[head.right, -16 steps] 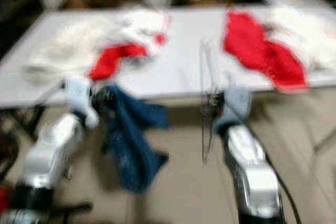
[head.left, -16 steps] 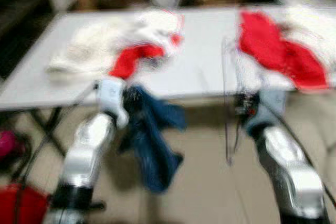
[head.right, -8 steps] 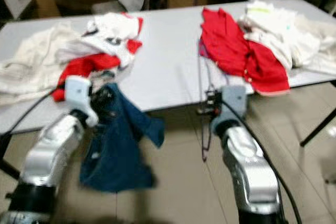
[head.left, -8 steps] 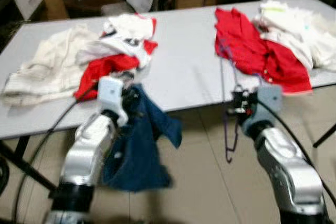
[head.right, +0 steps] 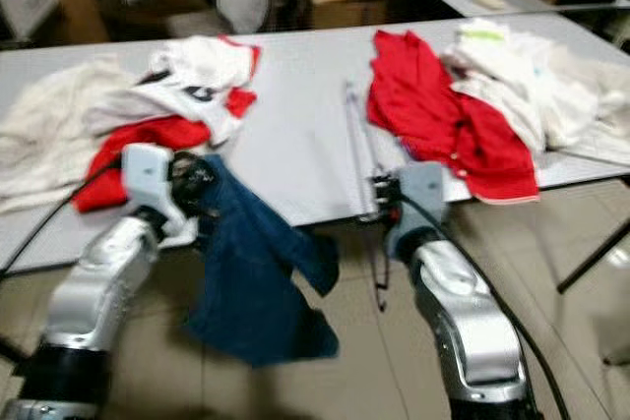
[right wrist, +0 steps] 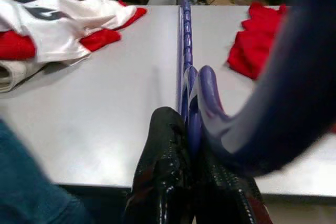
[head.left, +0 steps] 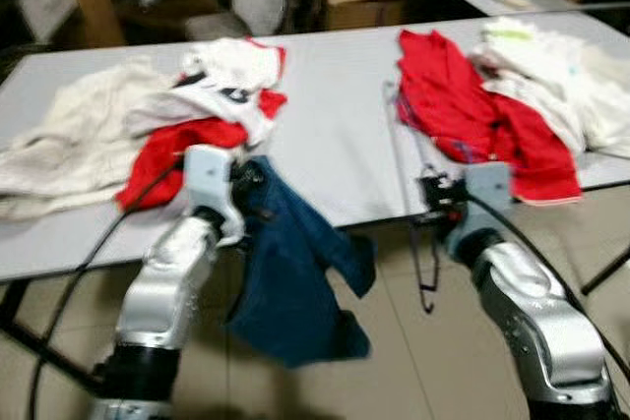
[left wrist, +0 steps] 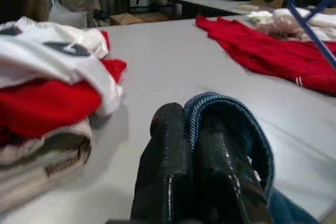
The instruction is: Hang hanger
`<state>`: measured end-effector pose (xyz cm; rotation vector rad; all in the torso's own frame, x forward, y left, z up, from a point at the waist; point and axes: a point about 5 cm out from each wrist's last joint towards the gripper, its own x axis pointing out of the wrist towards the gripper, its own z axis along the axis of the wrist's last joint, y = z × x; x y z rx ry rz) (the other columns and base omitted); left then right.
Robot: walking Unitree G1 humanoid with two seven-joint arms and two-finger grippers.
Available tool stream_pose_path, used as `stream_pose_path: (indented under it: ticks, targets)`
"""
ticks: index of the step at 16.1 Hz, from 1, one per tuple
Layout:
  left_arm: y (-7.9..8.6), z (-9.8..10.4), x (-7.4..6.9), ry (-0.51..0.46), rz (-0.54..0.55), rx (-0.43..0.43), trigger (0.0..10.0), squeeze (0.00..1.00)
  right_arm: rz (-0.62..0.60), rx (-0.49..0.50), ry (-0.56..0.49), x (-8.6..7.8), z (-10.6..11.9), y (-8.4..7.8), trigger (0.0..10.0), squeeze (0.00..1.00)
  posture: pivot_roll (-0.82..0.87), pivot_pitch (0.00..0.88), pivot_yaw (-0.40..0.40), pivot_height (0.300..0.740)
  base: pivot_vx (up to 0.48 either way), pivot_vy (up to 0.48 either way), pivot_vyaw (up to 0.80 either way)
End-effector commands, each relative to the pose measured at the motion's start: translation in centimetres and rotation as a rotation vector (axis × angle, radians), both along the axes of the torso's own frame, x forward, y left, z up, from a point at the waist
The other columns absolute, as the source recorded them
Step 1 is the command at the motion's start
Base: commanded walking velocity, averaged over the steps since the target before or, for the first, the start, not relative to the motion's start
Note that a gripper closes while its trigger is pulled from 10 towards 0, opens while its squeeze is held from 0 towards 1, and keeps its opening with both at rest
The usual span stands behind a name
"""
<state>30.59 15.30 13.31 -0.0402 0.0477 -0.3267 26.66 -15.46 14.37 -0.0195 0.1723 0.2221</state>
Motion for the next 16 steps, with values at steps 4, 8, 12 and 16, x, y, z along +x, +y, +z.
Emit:
stream_pose_path:
  ticks: [4, 8, 12, 16]
  targets:
    - [-0.9, 1.5, 0.2, -0.063, -0.021, -0.011, 10.0, 0.0, 0.026, -0.016, -0.015, 0.0, 0.6, -1.3, 10.0, 0.0, -0.06, 0.0, 0.015, 0.74, 0.341, 0.0, 0.37]
    - [-0.9, 4.5, 1.9, -0.145, -0.031, -0.037, 10.0, 0.0, 0.284, -0.073, -0.05, -1.1, 2.1, -2.3, 10.0, 0.0, -0.07, 0.0, 0.029, 0.74, 0.343, 0.0, 0.0]
    - [-0.2, 8.8, 4.8, -0.24, -0.05, -0.027, 10.0, 0.0, 0.607, -0.036, -0.092, -4.0, 5.3, -4.2, 10.0, 0.0, -0.07, 0.0, 0.025, 0.74, 0.343, 0.0, 0.0]
    - [0.6, 10.5, 7.0, -0.258, -0.063, 0.071, 10.0, 0.0, 0.728, 0.014, -0.063, -6.0, 6.8, -5.9, 10.0, 0.0, -0.07, 0.0, 0.034, 0.74, 0.342, 0.0, 0.0]
